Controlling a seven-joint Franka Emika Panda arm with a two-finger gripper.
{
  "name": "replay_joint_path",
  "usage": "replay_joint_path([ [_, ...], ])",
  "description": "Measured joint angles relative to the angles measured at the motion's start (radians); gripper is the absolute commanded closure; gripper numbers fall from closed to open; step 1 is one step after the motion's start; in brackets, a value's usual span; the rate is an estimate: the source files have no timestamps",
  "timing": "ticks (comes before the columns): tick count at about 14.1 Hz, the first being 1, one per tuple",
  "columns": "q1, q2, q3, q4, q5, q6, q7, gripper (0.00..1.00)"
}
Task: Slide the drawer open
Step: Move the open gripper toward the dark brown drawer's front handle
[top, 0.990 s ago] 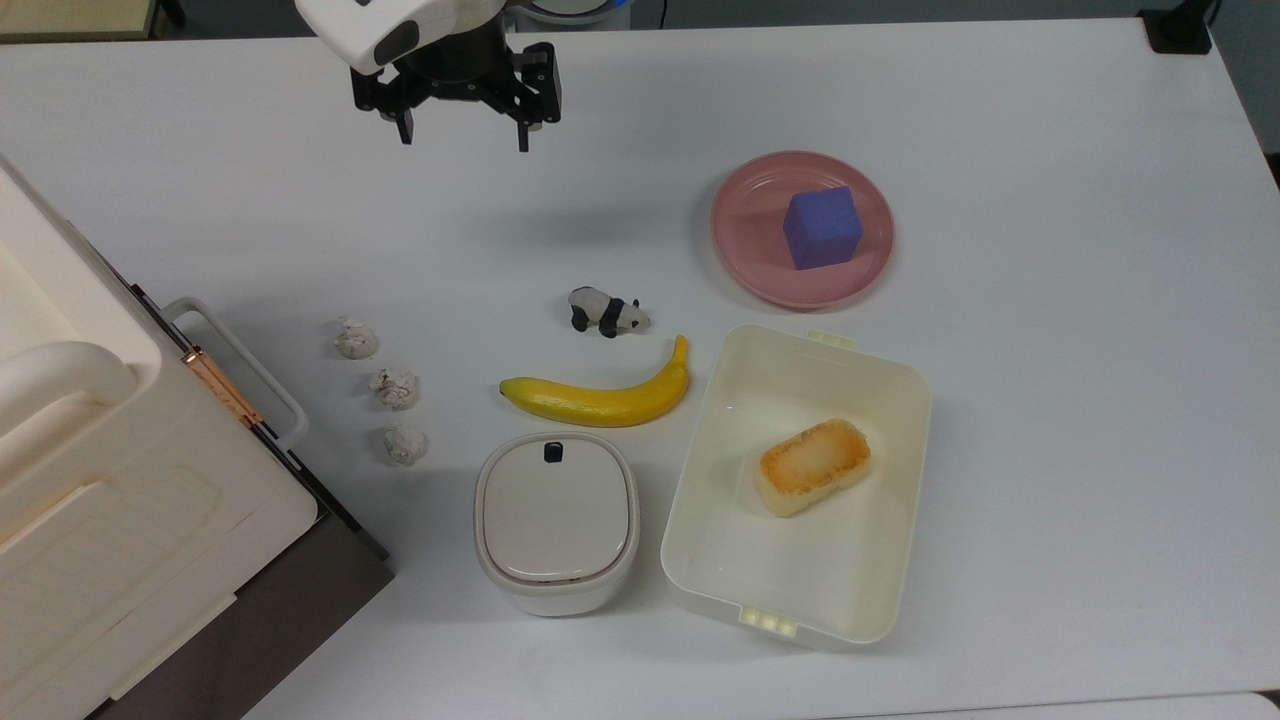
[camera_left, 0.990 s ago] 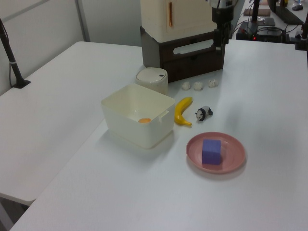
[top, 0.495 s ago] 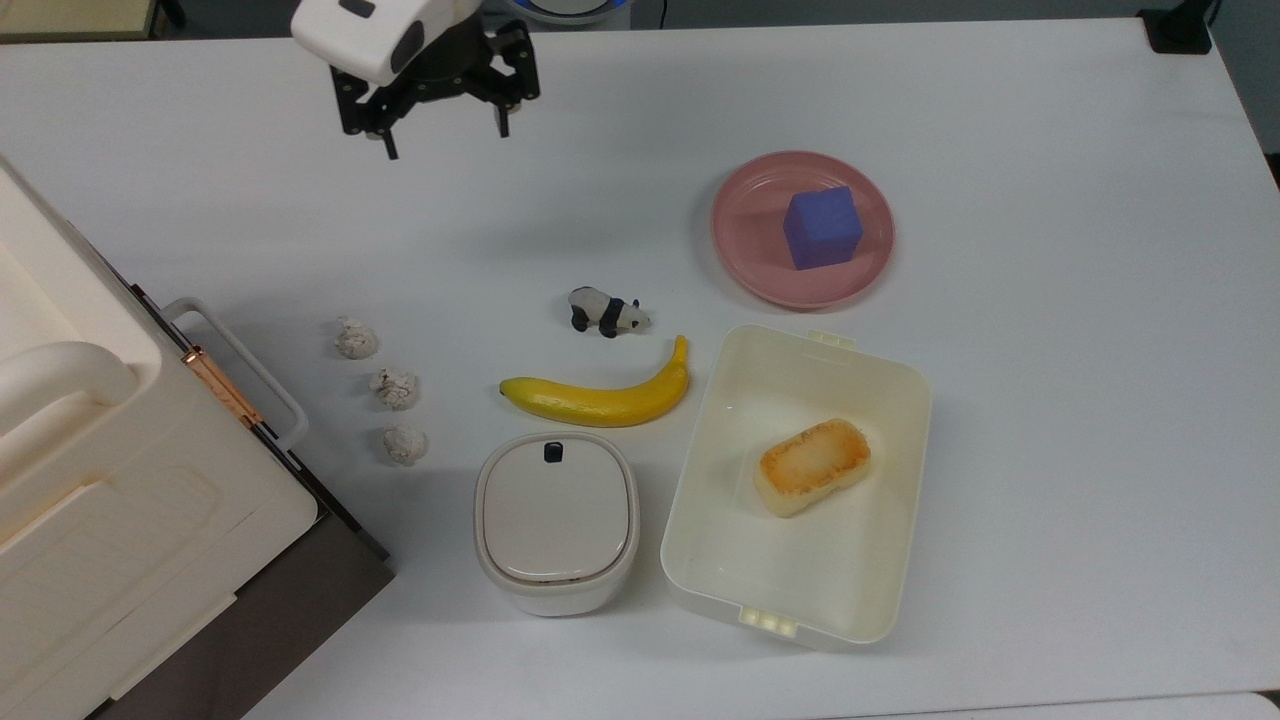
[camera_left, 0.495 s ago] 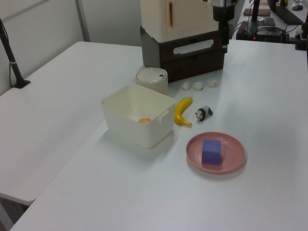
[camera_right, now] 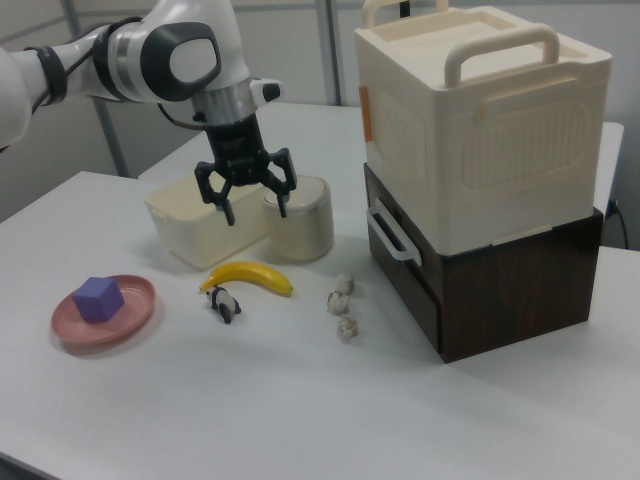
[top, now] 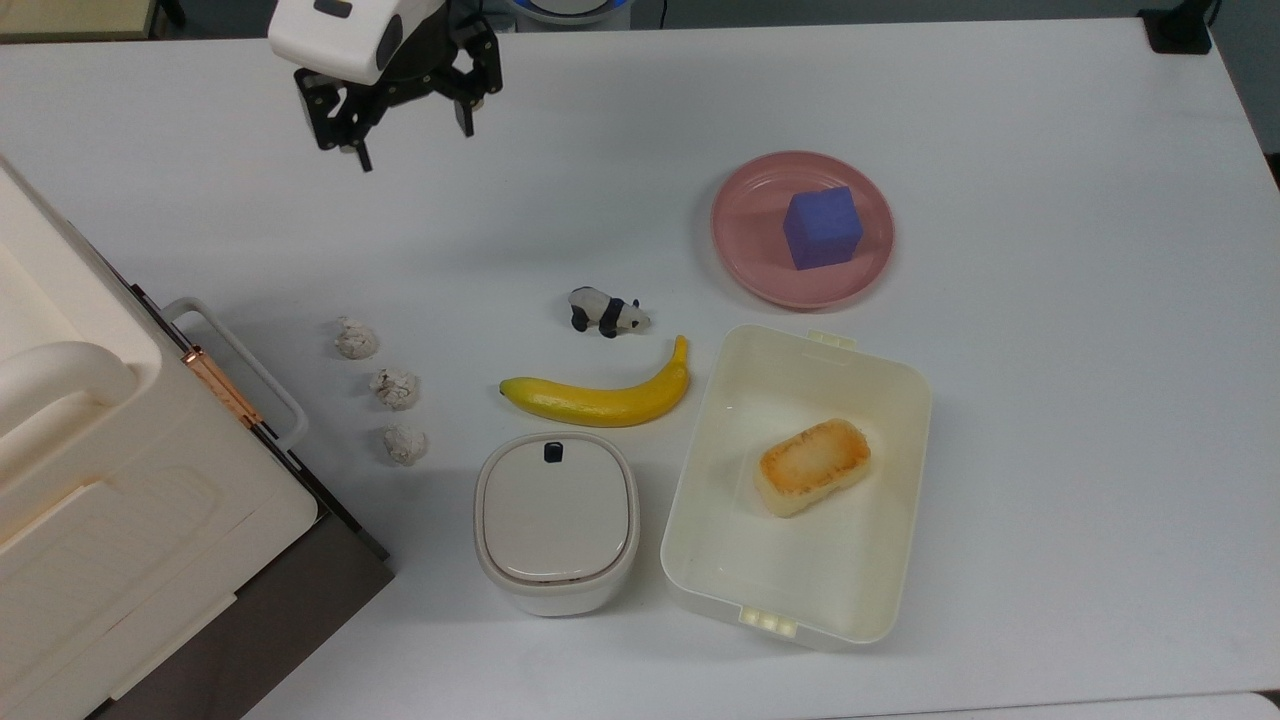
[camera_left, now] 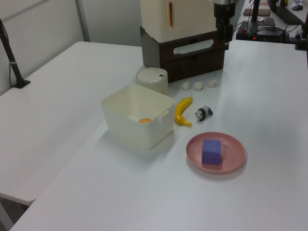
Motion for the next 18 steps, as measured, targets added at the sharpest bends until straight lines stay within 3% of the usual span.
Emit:
replay_joint_path([
  [5, 0.002, 0.04, -0.011, -0.058, -0.133, 0.247, -0.001, 0.13],
  [7, 0.025, 0.089, -0.049, -0.094, -0.177, 0.396, -0.001, 0.14],
  [11, 0.083, 0.184, -0.165, -0.098, -0.19, 0.604, -0.012, 0.18],
  [18, 0.092, 0.204, -0.21, -0.084, -0.191, 0.647, -0.055, 0.19],
])
